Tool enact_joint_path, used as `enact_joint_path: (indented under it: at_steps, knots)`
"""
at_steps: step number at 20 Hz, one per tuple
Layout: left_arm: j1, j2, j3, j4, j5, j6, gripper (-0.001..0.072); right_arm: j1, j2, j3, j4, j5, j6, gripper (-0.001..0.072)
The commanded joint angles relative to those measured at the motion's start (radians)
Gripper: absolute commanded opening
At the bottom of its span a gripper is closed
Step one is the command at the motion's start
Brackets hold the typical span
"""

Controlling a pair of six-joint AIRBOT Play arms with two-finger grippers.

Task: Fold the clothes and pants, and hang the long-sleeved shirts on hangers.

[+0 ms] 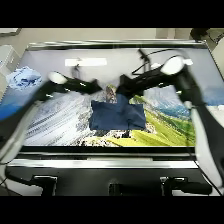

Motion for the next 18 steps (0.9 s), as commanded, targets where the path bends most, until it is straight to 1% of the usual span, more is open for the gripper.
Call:
enact_joint_path:
  at_steps: [1, 4, 5, 6, 7, 8, 9, 11, 13, 16, 17, 18]
  knots:
    - [0.227, 0.213, 0.001, 0.152, -0.188, -0.004, 0.0019, 0.12, -0.172, 0.0, 0.094, -0.148, 0.0, 0.0038]
    - [0.298, 0.351, 0.0, 0.152, -0.222, 0.004, 0.002, 0.196, -0.312, 0.0, 0.216, -0.244, 0.005, 0.0046]
    - [0.301, 0.383, 0.0, 0.152, -0.222, 0.005, 0.002, 0.214, -0.353, 0.0, 0.284, -0.258, 0.005, 0.0151]
    - [0.301, 0.404, 0.0, 0.152, -0.222, 0.005, 0.002, 0.225, -0.383, 0.0, 0.342, -0.271, 0.003, 0.0428]
    - [0.299, 0.419, 0.0, 0.152, -0.222, 0.004, 0.002, 0.225, -0.397, 0.0, 0.385, -0.28, -0.011, 0.0666]
    - [0.299, 0.426, 0.0, 0.152, -0.223, 0.004, 0.002, 0.208, -0.393, 0.0, 0.405, -0.28, -0.024, 0.0682]
    - [0.299, 0.428, 0.0, 0.152, -0.223, 0.004, 0.002, 0.175, -0.375, 0.0, 0.408, -0.273, -0.032, 0.0682]
    - [0.301, 0.428, 0.0, 0.153, -0.223, 0.004, 0.002, 0.056, -0.307, 0.0, 0.378, -0.202, -0.078, 0.068]
    - [0.301, 0.428, 0.0, 0.156, -0.223, 0.007, 0.002, -0.111, -0.225, 0.0, 0.212, -0.082, -0.069, 0.0679]
    - [0.301, 0.428, 0.0, 0.156, -0.222, 0.007, 0.0021, -0.356, -0.17, -0.01, -0.214, 0.204, 0.032, 0.0665]
    - [0.301, 0.428, 0.0, 0.156, -0.222, 0.006, 0.002, -0.404, -0.172, -0.04, -0.307, 0.267, 0.047, 0.0648]
    - [0.301, 0.428, 0.0, 0.156, -0.222, 0.006, 0.0021, -0.442, -0.172, -0.099, -0.324, 0.283, 0.039, 0.0624]
